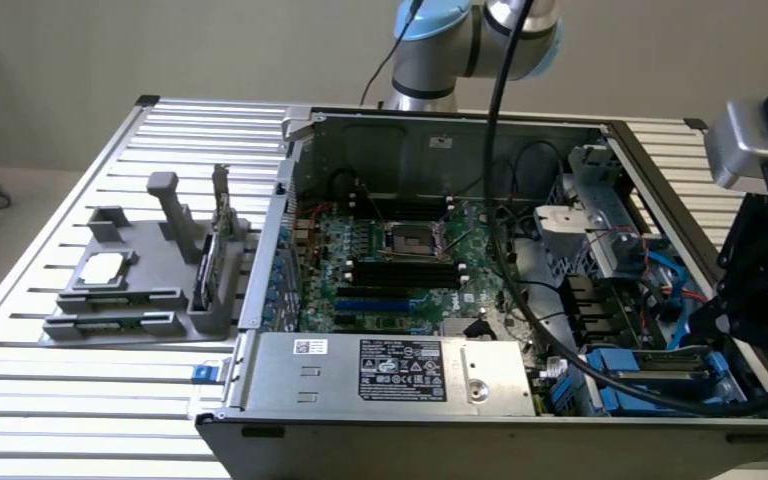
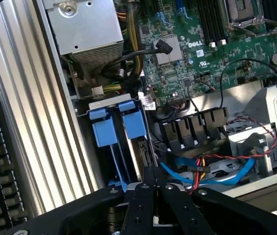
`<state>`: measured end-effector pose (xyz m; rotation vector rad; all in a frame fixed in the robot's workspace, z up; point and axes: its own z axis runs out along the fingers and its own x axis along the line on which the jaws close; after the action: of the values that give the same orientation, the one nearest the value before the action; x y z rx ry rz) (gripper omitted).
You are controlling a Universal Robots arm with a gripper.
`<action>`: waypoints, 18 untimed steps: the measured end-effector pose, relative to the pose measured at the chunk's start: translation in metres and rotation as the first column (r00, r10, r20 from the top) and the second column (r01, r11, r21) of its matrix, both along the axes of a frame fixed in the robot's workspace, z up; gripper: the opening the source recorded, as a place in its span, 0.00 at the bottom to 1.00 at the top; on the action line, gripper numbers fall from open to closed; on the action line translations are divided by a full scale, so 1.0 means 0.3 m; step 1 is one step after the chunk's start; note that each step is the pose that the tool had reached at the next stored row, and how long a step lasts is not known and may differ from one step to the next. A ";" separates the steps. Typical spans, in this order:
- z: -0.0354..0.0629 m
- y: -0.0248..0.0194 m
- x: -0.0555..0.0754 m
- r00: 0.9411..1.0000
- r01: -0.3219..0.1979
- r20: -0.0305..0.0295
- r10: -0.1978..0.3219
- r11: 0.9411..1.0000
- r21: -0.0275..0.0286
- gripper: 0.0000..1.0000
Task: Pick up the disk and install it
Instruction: 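Insert the first disk wire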
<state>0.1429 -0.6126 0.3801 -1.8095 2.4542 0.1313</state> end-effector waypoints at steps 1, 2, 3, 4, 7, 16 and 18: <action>0.000 0.000 0.000 1.000 0.019 0.000 -0.019 1.000 0.000 0.11; 0.000 0.000 0.000 0.999 0.037 0.000 -0.037 0.999 0.000 0.11; 0.000 0.000 0.000 0.998 0.055 0.000 -0.055 0.998 0.000 0.11; 0.000 0.000 0.000 0.997 0.073 0.000 -0.073 0.997 0.000 0.11; 0.000 0.000 0.000 0.992 0.126 0.000 -0.126 0.992 0.000 0.11; 0.000 0.000 0.000 0.959 0.284 0.000 -0.284 0.959 0.000 0.11; 0.000 0.000 0.000 0.948 0.319 0.000 -0.319 0.948 0.000 0.11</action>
<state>0.1430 -0.6126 0.3801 -1.3838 2.7038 0.1071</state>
